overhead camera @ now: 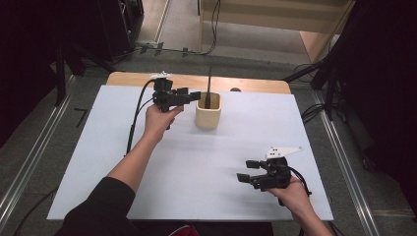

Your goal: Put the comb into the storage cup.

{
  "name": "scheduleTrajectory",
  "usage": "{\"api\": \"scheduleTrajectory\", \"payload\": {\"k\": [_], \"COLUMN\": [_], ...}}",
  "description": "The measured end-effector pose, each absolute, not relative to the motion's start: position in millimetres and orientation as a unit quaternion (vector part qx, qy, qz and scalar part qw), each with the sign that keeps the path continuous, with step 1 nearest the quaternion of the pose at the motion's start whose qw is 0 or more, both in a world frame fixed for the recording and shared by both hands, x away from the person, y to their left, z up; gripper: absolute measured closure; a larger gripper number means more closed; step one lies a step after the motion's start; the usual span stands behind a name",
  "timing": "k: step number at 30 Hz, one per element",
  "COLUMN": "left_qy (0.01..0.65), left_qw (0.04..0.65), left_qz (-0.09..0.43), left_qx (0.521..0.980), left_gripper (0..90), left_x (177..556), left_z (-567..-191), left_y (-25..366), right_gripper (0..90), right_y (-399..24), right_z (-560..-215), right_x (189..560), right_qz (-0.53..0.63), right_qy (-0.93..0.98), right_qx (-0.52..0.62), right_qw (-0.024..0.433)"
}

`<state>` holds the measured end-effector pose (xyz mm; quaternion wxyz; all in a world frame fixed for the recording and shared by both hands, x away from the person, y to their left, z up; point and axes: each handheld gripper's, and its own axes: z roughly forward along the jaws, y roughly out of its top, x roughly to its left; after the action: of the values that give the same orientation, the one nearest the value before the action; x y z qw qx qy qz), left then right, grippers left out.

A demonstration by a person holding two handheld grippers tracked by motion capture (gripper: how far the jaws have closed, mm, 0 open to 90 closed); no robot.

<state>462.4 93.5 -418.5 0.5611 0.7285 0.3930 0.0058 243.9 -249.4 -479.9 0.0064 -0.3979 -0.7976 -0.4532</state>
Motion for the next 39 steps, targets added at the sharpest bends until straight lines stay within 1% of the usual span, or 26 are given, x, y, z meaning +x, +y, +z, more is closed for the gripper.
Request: {"api": "scheduleTrajectory", "payload": {"k": [25,28,39], "left_qy": [0.416,0.421,0.417], "left_qw": [0.533,0.524,0.506], "left_qz": [-0.020,-0.036,-0.054], "left_qx": [0.736,0.740,0.754], "left_gripper": [27.2,27.2,27.3], "left_x": [445,445,431], "left_z": [-430,-432,-439], "left_y": [126,128,134], "right_gripper": [26.5,26.5,26.3], "right_y": [-250,-250,-251], "right_z": [-481,-481,-482], "right_x": [245,245,246], "right_qz": [-0.450,-0.448,-0.448], "right_qy": [-0.796,-0.797,-0.795], "right_qx": [-0.404,-0.405,-0.408], "right_qw": [0.006,0.008,0.008]}}
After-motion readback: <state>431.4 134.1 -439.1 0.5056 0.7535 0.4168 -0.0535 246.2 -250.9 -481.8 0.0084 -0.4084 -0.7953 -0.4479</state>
